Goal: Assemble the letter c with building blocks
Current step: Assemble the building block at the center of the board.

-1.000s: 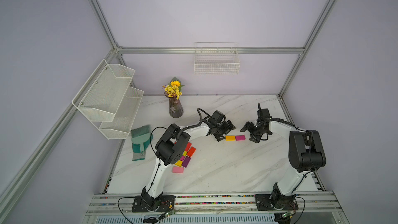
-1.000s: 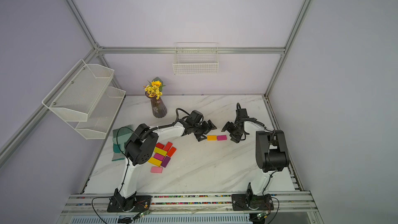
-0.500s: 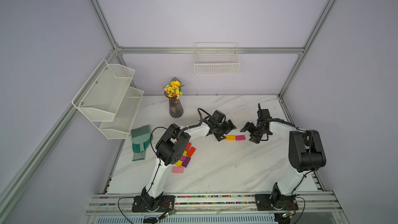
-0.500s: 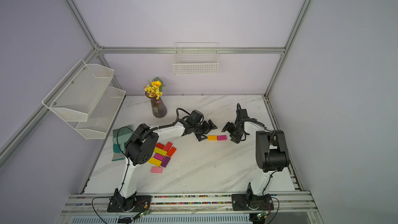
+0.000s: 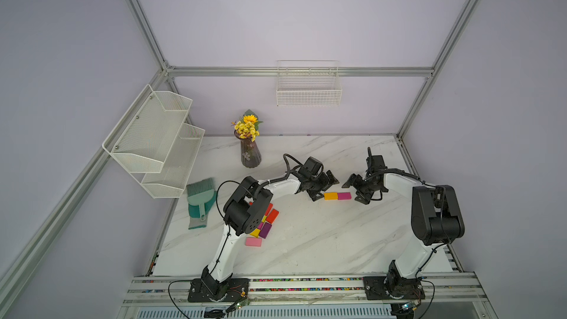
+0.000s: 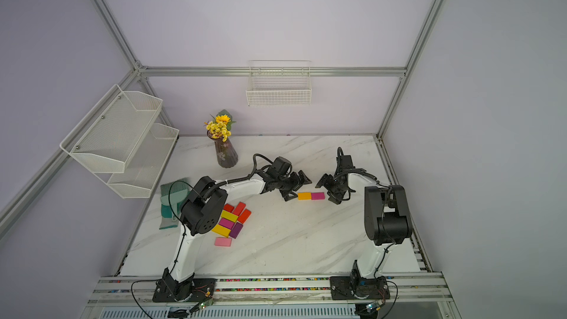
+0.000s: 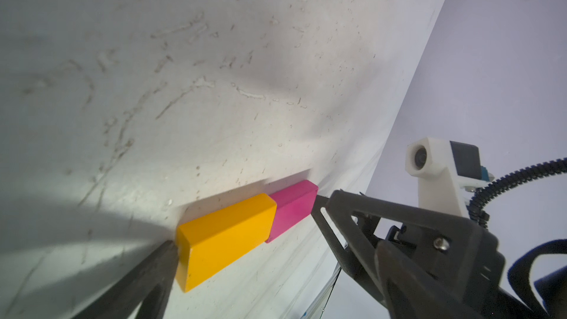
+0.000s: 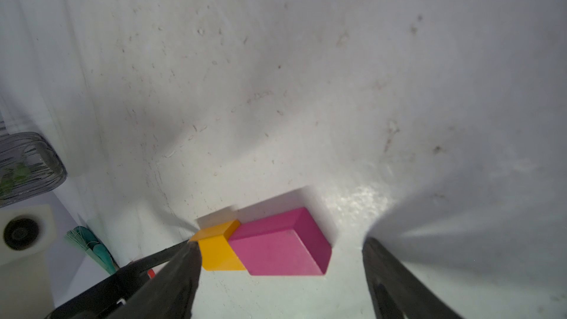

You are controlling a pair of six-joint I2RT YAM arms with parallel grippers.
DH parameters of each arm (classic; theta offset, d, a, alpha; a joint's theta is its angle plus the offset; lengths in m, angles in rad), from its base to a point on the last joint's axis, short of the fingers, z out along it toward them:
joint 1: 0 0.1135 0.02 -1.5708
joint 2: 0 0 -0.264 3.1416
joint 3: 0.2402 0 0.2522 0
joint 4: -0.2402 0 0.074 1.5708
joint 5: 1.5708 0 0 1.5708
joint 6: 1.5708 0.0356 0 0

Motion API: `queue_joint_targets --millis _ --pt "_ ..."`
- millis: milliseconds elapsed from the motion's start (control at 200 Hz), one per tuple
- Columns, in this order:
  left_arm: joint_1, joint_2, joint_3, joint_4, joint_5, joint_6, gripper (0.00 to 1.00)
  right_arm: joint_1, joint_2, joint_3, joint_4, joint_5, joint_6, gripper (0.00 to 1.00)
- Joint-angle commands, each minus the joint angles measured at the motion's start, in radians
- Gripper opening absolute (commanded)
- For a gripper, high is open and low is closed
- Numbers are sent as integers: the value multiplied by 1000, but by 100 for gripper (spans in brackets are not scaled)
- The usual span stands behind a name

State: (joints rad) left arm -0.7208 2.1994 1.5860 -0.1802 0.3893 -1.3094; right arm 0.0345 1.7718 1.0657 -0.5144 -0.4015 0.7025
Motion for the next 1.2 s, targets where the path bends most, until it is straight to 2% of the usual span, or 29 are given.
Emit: queue_joint_targets --millis 0,900,1195 --pt "-4 14 34 25 13 -13 100 -7 -8 -19 16 0 16 84" --pt "-4 37 55 26 22 -11 100 -18 -17 -31 19 -4 20 84" --pt "18 -38 46 -4 6 58 100 -19 -99 -27 24 -17 44 85"
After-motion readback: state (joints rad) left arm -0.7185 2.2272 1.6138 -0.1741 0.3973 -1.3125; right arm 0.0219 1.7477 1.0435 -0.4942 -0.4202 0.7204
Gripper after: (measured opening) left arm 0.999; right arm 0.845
